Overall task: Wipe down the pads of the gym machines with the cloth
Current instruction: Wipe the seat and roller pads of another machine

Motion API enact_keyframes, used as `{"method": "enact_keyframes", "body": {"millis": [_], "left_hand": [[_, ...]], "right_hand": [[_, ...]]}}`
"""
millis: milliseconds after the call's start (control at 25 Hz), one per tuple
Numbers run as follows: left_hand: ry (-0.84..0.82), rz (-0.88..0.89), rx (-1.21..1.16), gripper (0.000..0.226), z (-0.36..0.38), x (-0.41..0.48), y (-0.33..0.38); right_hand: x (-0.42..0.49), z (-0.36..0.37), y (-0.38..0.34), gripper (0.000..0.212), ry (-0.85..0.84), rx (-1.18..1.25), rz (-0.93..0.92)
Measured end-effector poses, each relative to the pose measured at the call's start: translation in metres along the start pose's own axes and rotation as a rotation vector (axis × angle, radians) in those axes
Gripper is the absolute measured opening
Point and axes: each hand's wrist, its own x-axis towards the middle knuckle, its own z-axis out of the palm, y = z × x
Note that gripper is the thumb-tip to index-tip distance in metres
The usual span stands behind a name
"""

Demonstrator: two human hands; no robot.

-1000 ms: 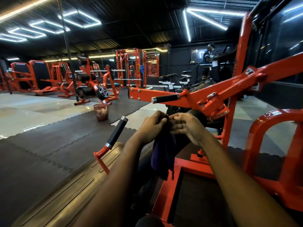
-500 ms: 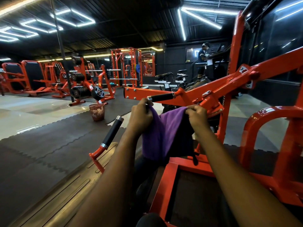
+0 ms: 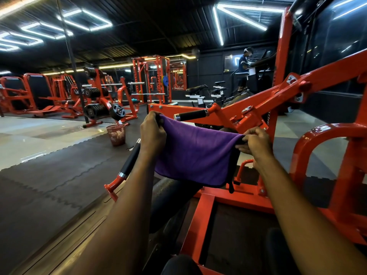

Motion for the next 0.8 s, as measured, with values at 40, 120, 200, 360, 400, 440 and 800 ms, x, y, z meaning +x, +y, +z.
{"method": "enact_keyframes", "body": {"millis": [40, 120, 200, 360, 400, 440, 800], "left_hand": [[0.003, -0.001, -0.001, 0.023, 0.001, 0.000, 0.000], [0.011, 0.002, -0.008, 0.022, 0.003, -0.002, 0.000], [0.035, 0.006, -0.018, 0.021, 0.004, -0.004, 0.001], [0.156, 0.044, -0.052, 0.022, 0.003, -0.005, 0.000], [0.191, 0.047, -0.067, 0.021, 0.003, -0.006, 0.000], [0.231, 0.041, -0.083, 0.020, 0.002, -0.009, 0.001], [0.381, -0.002, -0.122, 0.027, 0.010, -0.025, 0.008]], "right_hand": [[0.001, 0.000, 0.002, 0.023, -0.033, 0.042, 0.029], [-0.001, 0.001, 0.006, 0.019, -0.142, 0.052, 0.027], [-0.005, 0.004, 0.012, 0.031, -0.221, -0.124, -0.046], [-0.010, 0.005, 0.011, 0.020, -0.022, -0.180, -0.190], [-0.010, 0.006, 0.008, 0.016, 0.040, -0.103, -0.221], [-0.010, 0.006, 0.005, 0.014, 0.092, -0.030, -0.252], [-0.013, 0.010, -0.022, 0.036, 0.244, -0.041, -0.350]]}}
